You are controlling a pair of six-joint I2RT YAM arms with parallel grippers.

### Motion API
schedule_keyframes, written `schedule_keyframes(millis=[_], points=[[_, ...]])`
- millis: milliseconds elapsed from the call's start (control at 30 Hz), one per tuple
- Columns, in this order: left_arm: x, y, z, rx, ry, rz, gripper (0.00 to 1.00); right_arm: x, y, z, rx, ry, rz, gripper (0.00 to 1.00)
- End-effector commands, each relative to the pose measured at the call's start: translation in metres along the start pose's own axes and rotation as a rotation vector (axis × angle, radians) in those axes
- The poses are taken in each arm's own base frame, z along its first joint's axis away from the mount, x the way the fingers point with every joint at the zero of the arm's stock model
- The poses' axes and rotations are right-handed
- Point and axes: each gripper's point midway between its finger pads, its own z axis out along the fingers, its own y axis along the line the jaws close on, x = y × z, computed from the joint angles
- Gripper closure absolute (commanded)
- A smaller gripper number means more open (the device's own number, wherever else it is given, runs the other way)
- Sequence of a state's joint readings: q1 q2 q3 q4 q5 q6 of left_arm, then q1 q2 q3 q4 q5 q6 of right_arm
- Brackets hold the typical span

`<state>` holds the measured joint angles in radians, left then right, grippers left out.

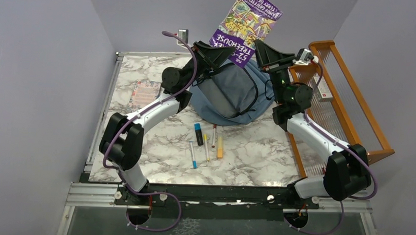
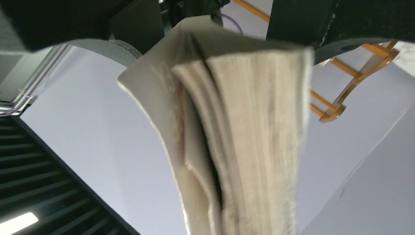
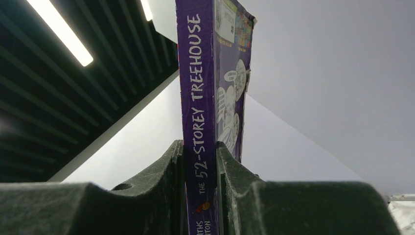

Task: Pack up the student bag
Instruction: Place the book in the student bag.

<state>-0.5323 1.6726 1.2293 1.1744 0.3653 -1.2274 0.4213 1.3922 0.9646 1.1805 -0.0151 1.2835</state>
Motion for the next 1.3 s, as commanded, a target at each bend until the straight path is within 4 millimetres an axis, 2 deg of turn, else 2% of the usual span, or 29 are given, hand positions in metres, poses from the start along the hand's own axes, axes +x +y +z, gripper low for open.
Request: schedule_keyframes(millis=[0, 467, 600, 700, 767, 833, 933, 1000, 1133, 1267], points=[[-0.012, -0.031, 0.014, 0.124, -0.055, -0.005, 0.34, -0.017, 0.037, 0.0, -0.1, -0.062, 0.014, 1.0], [0.002, -0.03, 0.019, 0.138, -0.037, -0.022, 0.56, -0.027, 0.021, -0.005, -0.048, -0.131, 0.002, 0.99], [0.003, -0.029, 0.02, 0.14, -0.035, -0.022, 0.72, -0.027, 0.019, -0.006, -0.044, -0.131, -0.004, 1.0], [0.003, -0.028, 0.02, 0.142, -0.031, -0.018, 0.92, -0.027, 0.017, -0.009, -0.037, -0.133, -0.025, 1.0], [0.004, -0.027, 0.019, 0.138, -0.027, -0.011, 1.0, -0.026, 0.016, -0.012, -0.032, -0.123, -0.065, 0.99], [0.004, -0.025, 0.018, 0.131, -0.019, 0.0, 1.0, -0.024, 0.013, -0.016, -0.012, -0.107, -0.128, 0.91], [-0.002, -0.02, 0.015, 0.112, 0.013, 0.039, 1.0, -0.02, -0.001, -0.027, 0.057, -0.071, -0.233, 0.7], [-0.012, -0.015, 0.011, 0.081, 0.024, 0.071, 1.0, -0.019, -0.011, -0.038, 0.099, -0.05, -0.319, 0.6], [-0.04, 0.003, -0.007, -0.004, 0.06, 0.137, 1.0, -0.018, -0.033, -0.064, 0.203, 0.007, -0.493, 0.5], [-0.057, 0.035, -0.037, -0.14, 0.135, 0.153, 1.0, -0.012, -0.064, -0.092, 0.34, 0.147, -0.688, 0.44]])
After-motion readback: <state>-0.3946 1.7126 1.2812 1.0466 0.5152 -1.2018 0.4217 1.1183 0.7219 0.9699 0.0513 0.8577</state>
